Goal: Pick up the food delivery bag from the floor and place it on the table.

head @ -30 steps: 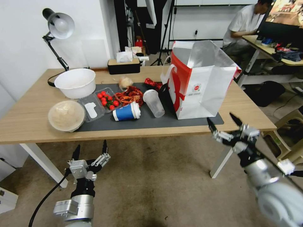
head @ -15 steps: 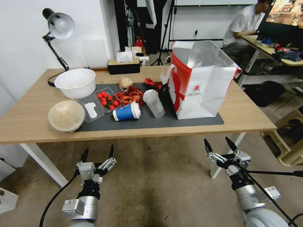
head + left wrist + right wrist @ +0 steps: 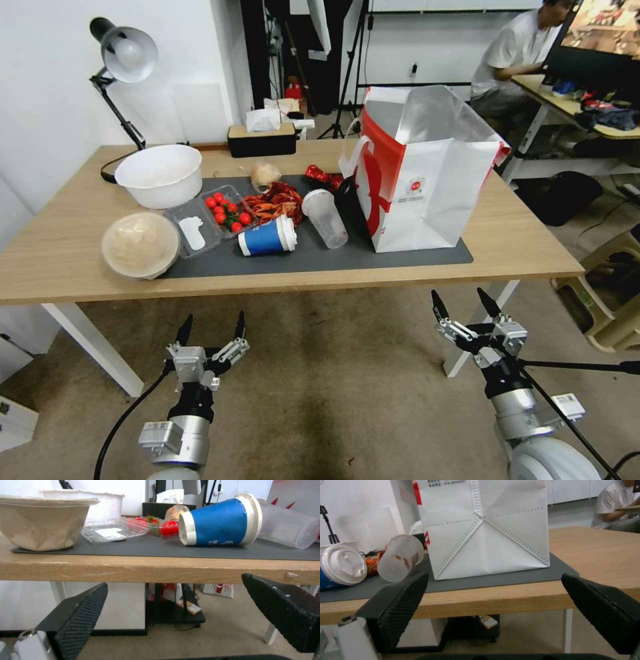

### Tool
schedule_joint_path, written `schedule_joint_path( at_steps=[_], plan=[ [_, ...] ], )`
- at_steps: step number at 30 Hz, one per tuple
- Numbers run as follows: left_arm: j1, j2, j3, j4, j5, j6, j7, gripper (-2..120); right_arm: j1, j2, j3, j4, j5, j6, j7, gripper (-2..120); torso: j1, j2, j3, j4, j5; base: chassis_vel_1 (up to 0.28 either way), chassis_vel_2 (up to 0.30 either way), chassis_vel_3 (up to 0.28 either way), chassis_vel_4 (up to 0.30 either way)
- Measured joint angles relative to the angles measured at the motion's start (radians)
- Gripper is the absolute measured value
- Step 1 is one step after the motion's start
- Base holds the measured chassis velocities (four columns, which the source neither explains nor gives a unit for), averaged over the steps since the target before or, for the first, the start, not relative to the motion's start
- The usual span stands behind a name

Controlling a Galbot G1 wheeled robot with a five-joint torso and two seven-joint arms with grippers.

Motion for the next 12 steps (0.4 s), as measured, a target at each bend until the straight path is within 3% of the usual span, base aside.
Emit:
schedule_joint_path(
  at_steps=[12],
  plan=[
    [0.000, 0.000, 0.000, 0.000, 0.001, 0.000, -0.001, 100, 0.000, -0.002, 0.001, 0.001, 0.000, -0.002, -0.001, 100, 0.000, 0.000, 0.000, 0.0000, 0.0000, 0.000, 0.000, 0.000, 0.000]
  ],
)
